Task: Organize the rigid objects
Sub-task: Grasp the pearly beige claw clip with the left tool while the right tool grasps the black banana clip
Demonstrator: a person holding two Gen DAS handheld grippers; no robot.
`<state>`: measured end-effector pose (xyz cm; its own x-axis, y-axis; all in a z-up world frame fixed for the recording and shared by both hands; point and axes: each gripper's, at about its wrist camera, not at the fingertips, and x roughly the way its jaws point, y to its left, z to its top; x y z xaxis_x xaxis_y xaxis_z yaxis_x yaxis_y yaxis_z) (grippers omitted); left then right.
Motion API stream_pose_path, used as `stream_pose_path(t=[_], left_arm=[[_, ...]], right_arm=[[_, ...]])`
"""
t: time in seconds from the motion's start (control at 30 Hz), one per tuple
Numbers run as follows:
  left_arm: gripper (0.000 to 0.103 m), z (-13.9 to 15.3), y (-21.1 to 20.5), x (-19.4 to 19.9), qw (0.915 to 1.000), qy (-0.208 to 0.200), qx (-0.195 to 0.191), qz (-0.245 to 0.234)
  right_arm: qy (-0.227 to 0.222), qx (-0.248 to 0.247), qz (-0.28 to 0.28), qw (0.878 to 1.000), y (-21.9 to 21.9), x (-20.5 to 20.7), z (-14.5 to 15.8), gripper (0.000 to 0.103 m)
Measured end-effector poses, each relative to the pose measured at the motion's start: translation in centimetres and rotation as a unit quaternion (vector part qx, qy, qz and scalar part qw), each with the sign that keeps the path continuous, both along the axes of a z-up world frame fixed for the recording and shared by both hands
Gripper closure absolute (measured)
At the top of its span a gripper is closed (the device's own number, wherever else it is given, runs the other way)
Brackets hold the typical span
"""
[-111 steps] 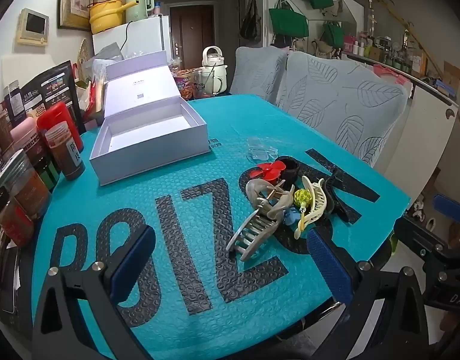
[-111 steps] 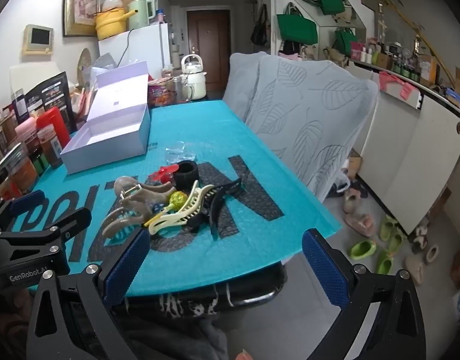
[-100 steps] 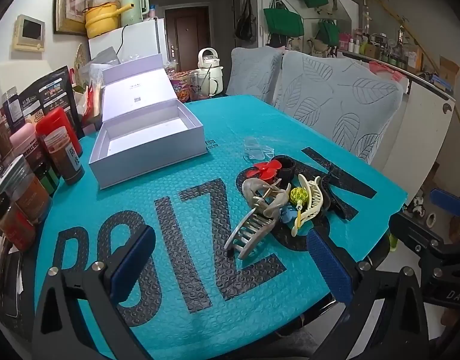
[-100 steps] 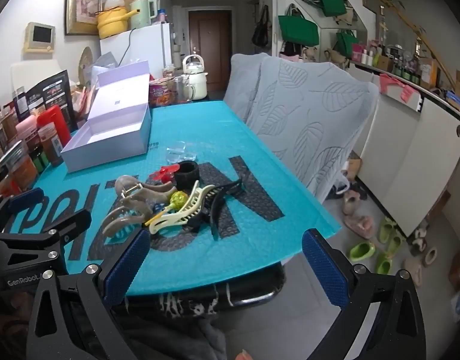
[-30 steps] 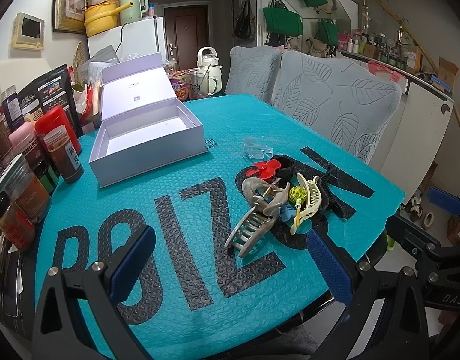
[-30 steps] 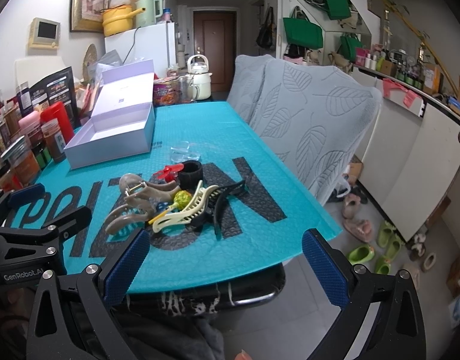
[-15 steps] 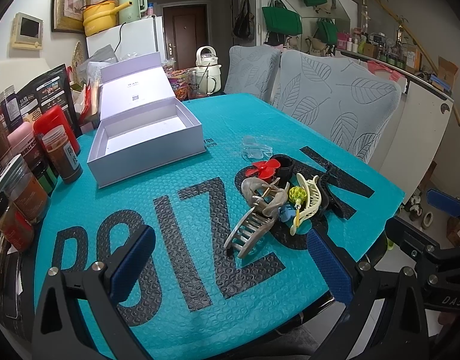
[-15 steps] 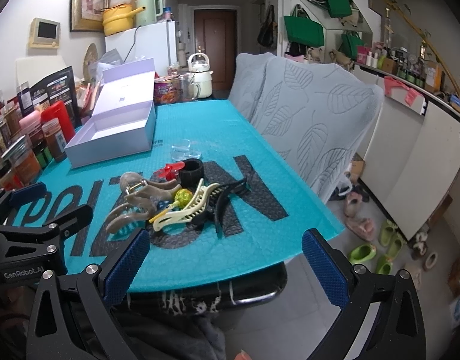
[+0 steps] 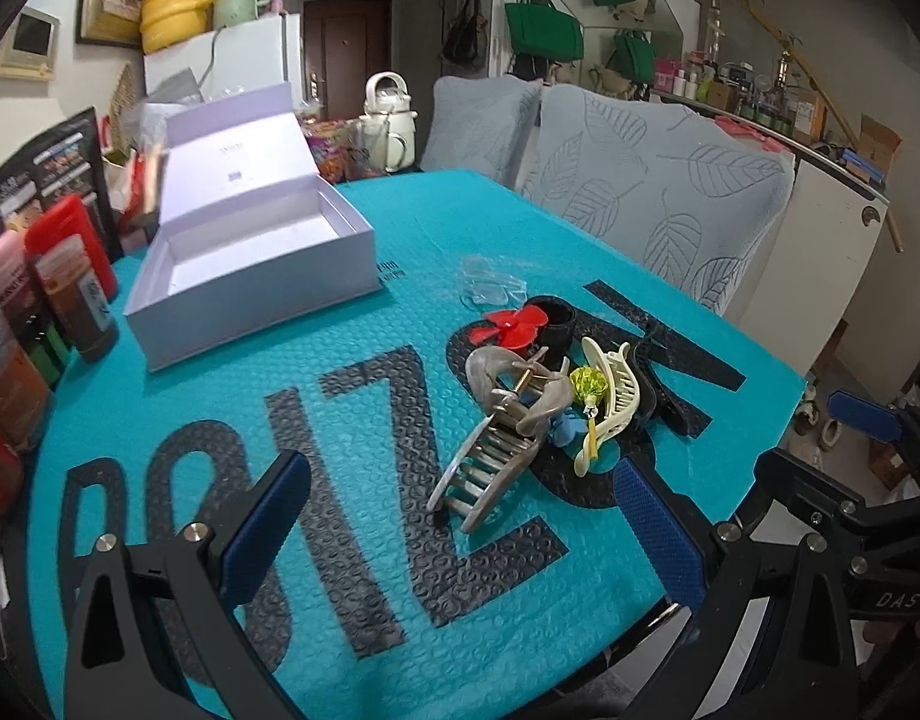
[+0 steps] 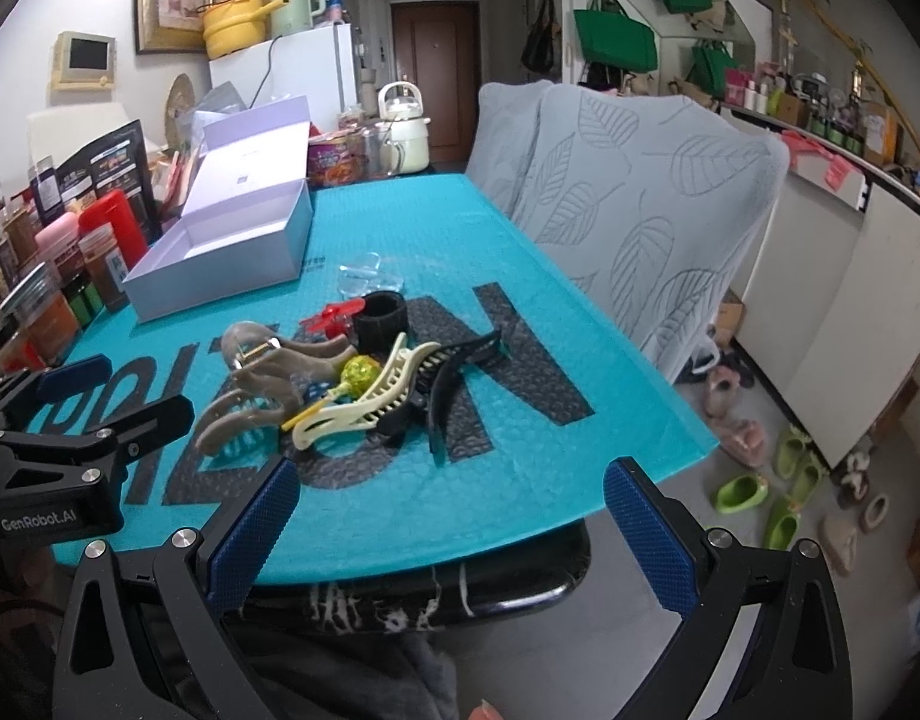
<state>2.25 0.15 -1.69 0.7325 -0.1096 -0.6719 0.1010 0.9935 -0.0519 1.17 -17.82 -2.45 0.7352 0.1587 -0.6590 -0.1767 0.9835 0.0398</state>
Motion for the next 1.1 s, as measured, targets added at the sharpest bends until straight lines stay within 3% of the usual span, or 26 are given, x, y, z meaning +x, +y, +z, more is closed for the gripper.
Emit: stream_pose_path(t=[0.2,0.37,0.5,0.53,0.77,0.97,1.1], left_arm=[[0.001,-1.5,-0.3,2.0,0.9988,0.014,-0.031,-0.036],[0.005,-2.8,-0.9,3.8,0.9977,0.02,-0.032,-0.056],[0.015,-3.6,-1.0,5.0,0.997,0.029,-0.039,-0.061],[0.023,-3.6,-1.0,5.2,0.9967,0.031,-0.042,-0.062],[0.046,-3.8,-0.8,7.0,0.9937,0.042,-0.075,-0.071],[0.072,-3.5,-1.2,7.3,0.992,0.027,-0.084,-0.09],[0.075,-2.7,-0.9,7.0,0.9916,0.008,-0.092,-0.09]], right_arm=[[0.012,0.018,0.002,1.0,-0.9,1.4,-1.0,0.0],[0.023,0.017,0.004,1.0,-1.2,2.9,-1.8,0.0],[0.031,0.005,0.011,0.999,-1.1,4.2,-2.5,0.0],[0.032,0.003,0.014,0.999,-1.1,4.5,-2.6,0.0],[0.045,0.011,0.029,0.998,-1.0,6.4,-3.2,0.0],[0.055,0.02,0.029,0.998,-1.1,7.3,-3.6,0.0],[0.053,0.023,0.027,0.998,-1.2,7.5,-3.6,0.0]])
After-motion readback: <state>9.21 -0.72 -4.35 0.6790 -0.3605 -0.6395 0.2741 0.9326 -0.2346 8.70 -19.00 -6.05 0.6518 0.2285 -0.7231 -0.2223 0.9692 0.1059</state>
